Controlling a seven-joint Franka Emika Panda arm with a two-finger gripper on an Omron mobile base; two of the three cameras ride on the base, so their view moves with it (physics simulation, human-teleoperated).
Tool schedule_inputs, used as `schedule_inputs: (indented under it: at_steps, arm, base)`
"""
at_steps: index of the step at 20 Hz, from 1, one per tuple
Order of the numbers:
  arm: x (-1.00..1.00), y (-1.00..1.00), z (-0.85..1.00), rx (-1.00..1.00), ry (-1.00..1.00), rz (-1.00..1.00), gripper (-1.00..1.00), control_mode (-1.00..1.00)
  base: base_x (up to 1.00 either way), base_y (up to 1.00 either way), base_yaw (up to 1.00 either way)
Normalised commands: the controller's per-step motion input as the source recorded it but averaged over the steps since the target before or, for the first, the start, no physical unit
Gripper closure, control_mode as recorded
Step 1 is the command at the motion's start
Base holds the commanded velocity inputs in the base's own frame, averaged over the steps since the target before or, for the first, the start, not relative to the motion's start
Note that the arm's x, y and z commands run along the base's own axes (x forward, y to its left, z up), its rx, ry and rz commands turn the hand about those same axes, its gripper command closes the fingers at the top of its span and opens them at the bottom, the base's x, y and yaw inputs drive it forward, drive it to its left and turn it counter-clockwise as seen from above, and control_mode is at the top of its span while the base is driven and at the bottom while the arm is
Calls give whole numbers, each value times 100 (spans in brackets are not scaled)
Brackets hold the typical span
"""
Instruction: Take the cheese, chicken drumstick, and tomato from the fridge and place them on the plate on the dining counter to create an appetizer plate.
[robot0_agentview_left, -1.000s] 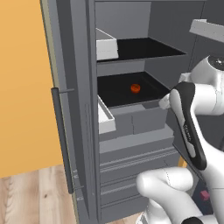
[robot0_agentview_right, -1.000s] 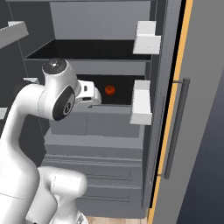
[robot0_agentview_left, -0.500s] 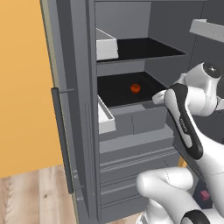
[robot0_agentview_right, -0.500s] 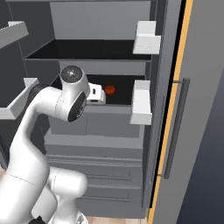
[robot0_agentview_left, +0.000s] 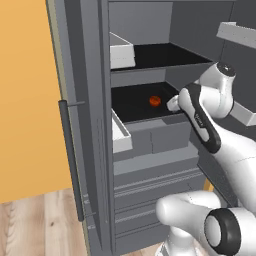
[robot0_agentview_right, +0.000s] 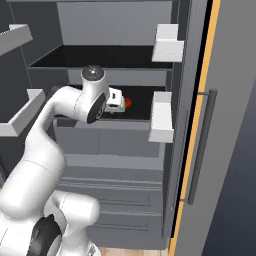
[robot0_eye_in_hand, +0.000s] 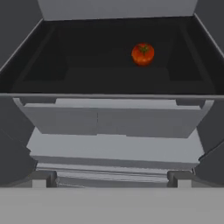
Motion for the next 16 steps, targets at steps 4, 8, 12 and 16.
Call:
schedule_inputs:
  at_steps: [4, 8, 12, 16]
  arm:
    - [42, 0, -7, 0, 3, 0, -100, -100]
    - [31, 0, -21, -1, 1, 0, -100, -100]
    - [23, 0, -43, -3, 0, 0, -100, -100]
    - [41, 0, -26, 0, 0, 0, -100, -100]
  base:
    - [0, 0, 0]
    - [0, 0, 0]
    - [0, 0, 0]
    - [0, 0, 0]
